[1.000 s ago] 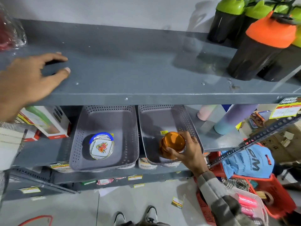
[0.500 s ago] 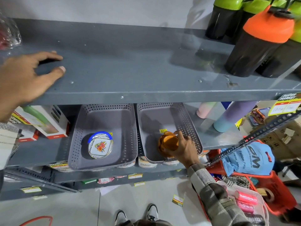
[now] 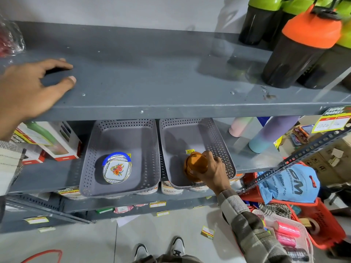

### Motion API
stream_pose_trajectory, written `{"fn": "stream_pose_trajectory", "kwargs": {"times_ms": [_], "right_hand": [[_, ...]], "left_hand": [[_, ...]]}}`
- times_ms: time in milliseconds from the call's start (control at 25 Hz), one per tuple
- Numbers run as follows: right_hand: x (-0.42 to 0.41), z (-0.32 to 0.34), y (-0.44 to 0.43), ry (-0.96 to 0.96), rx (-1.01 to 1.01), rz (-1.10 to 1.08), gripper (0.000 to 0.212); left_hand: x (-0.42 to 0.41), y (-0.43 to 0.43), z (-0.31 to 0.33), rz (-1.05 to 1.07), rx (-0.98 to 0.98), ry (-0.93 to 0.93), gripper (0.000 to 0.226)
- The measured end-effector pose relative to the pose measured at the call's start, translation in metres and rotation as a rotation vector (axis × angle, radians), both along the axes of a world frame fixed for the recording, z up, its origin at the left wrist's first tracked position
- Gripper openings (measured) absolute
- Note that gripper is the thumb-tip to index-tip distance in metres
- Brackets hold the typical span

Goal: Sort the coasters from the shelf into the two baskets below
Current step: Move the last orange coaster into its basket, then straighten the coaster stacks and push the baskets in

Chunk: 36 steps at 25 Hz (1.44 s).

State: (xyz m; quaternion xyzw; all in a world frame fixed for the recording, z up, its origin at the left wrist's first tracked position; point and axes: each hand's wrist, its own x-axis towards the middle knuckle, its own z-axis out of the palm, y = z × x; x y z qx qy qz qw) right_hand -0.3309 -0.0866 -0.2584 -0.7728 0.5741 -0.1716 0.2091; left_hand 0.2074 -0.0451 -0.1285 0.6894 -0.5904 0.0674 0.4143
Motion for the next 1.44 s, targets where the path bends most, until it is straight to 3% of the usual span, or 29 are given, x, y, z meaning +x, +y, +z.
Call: {"fn": "stream_pose_trajectory", "kwargs": {"times_ms": [480,640,760,960,1040,1240,1360,1440], "right_hand": [[0.005,-0.008,-0.006,0.105,0.032,-0.044,0.072],[0.007,-0.012,-0.004,0.110,0.059,-0.036,0.065],[0.007,-0.013,-0.005,0.102,0.106,-0.040,0.070],[0.012,-0.006,-0.005,0.130,0.119,0.019,0.087],[0.023,0.001,-0.001,0.066,0.068,0.051,0.086],[0.067,0.031,0.010,-0.038,-0.135,0.208,0.082],[0.097,0.047,0.020,-0.091,-0.153,0.318,0.079],[0.117,0.051,0.027,-0.113,-0.131,0.379,0.077]], "left_hand": [[0.032,-0.014,-0.015,0.084,0.014,-0.054,0.058],[-0.014,0.015,0.038,0.098,0.050,-0.051,0.052],[-0.076,0.048,0.085,0.137,0.116,-0.118,0.034],[-0.142,0.082,0.106,0.273,-0.112,-0.071,0.042],[-0.154,0.089,0.099,0.231,-0.238,-0.111,0.033],[-0.171,0.103,0.030,0.173,-0.578,-0.417,0.018],[-0.165,0.109,-0.024,-0.030,-0.492,-0.605,0.011],[-0.158,0.114,-0.050,-0.144,-0.284,-0.510,0.021]]}}
